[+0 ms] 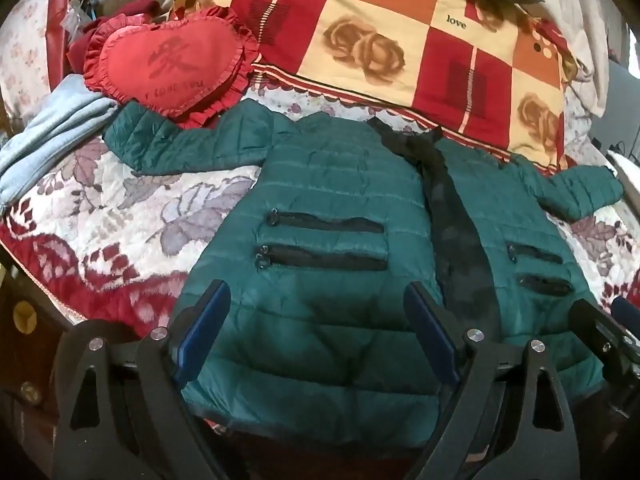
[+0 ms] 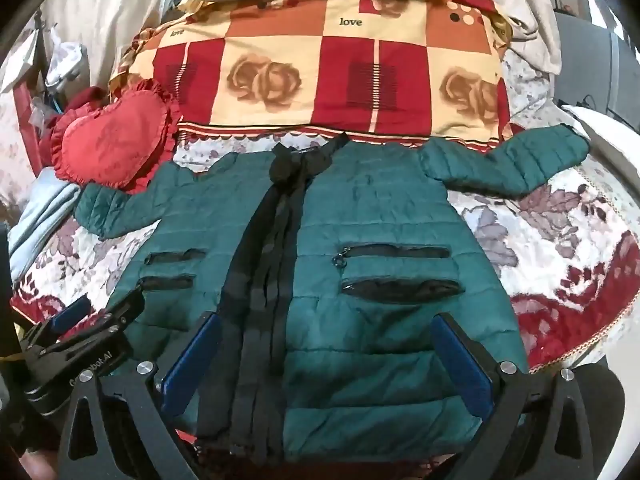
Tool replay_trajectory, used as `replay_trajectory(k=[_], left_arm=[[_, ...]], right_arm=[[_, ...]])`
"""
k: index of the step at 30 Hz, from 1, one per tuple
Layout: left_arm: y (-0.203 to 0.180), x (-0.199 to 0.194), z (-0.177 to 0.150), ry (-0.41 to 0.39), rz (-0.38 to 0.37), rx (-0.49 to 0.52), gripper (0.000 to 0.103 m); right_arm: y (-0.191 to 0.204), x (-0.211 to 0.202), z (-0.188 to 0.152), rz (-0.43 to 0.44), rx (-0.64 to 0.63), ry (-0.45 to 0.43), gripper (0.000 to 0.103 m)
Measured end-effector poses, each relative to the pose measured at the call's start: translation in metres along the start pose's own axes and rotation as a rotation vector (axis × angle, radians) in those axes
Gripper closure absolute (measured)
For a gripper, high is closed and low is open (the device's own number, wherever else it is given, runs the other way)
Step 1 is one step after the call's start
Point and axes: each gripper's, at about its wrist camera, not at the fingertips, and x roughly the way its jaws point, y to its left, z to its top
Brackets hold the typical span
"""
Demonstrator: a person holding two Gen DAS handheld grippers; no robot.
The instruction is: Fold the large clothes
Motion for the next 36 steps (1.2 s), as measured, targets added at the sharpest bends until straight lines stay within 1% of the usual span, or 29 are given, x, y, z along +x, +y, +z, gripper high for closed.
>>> replay_trajectory(k=[4, 6, 8, 10, 12, 13, 17, 22, 26, 28, 32, 33, 34, 36], left_arm=[[0.0, 0.001, -0.003, 0.013, -0.006, -0.001, 0.014], [-0.001, 0.001, -0.003, 0.015, -0.007, -0.001, 0.014], [0.0, 0.001, -0.005, 0.017, -0.006, 0.003, 0.015], [0.0, 0.002, -0.005, 0.02, -0.009, 0.001, 0.015], [0.001, 0.002, -0.005, 0.024, -0.011, 0.001, 0.014], [0.001, 0.003, -0.006, 0.027, -0.011, 0.001, 0.014], [0.002, 0.003, -0.007, 0.031, -0.013, 0.001, 0.014], [0.002, 0.003, -0.008, 0.031, -0.014, -0.002, 0.014], [0.002, 0.002, -0.009, 0.03, -0.014, 0.002, 0.014], [0.003, 0.002, -0.009, 0.031, -0.015, 0.003, 0.014], [0.002, 0.003, -0.008, 0.03, -0.015, 0.001, 0.014], [0.002, 0.003, -0.008, 0.032, -0.015, 0.001, 0.014], [0.003, 0.003, -0.008, 0.032, -0.015, 0.001, 0.015], [0.003, 0.002, -0.009, 0.031, -0.015, -0.001, 0.014]], right_arm=[[0.002, -0.007, -0.006, -0.007, -0.009, -0.005, 0.0], [0.008, 0.004, -0.009, -0.004, -0.009, 0.003, 0.0], [0.001, 0.008, -0.007, 0.004, 0.0, 0.007, 0.0], [0.007, 0.008, -0.009, 0.004, 0.004, 0.011, 0.0], [0.003, 0.009, -0.007, 0.01, 0.001, 0.02, 0.0], [-0.002, 0.01, -0.002, 0.014, 0.004, 0.028, 0.0], [0.001, 0.01, -0.007, -0.003, -0.029, -0.007, 0.0], [0.003, 0.011, -0.01, 0.0, -0.048, -0.049, 0.0], [0.003, 0.012, -0.011, 0.007, -0.034, -0.044, 0.0], [0.002, 0.013, -0.011, 0.014, -0.023, -0.027, 0.0], [0.003, 0.016, -0.011, -0.031, -0.065, 0.002, 0.0], [0.004, 0.016, -0.012, -0.035, -0.07, -0.003, 0.0], [0.003, 0.016, -0.011, -0.017, -0.051, -0.004, 0.0], [0.003, 0.017, -0.011, -0.032, -0.065, 0.009, 0.0]])
